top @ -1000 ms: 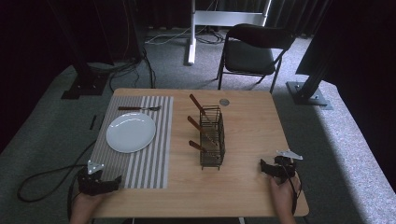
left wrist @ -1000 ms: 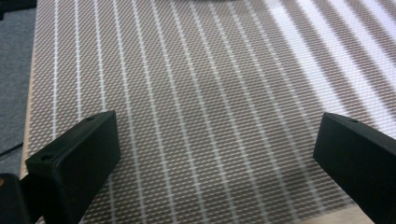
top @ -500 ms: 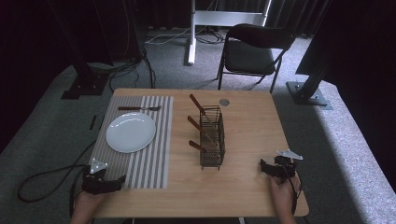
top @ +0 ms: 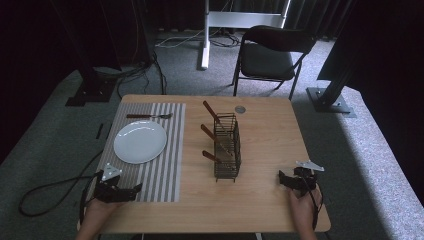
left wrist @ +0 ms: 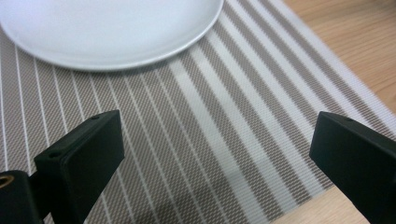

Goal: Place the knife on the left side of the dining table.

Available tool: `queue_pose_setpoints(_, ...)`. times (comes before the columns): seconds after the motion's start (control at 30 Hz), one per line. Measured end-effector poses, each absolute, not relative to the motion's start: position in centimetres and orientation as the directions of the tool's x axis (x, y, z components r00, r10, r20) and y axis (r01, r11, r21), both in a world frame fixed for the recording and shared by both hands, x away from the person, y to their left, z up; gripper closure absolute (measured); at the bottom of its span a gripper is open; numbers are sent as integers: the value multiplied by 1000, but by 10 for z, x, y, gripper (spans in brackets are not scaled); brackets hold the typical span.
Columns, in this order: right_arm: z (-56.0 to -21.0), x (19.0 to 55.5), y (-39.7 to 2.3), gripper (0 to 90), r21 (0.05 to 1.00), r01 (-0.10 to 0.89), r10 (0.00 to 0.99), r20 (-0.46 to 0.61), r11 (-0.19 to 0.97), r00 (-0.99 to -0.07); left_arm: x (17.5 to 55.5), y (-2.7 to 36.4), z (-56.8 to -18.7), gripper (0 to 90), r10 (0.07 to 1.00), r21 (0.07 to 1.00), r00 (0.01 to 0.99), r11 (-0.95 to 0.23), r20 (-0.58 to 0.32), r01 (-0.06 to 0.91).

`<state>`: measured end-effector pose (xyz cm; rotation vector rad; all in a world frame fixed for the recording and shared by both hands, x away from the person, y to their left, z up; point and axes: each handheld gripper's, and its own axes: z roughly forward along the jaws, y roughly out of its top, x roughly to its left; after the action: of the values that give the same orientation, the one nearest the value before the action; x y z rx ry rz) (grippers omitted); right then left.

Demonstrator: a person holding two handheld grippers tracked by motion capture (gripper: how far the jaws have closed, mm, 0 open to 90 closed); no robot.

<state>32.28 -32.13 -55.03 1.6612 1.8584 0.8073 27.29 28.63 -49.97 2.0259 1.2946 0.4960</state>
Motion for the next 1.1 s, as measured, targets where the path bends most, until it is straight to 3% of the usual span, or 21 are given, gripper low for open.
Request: queue_pose_setpoints(1.1,-550,323,-321,126,724,686,993,11,73,-117,304,235,-450,32,792,772,611,-378,-17,511)
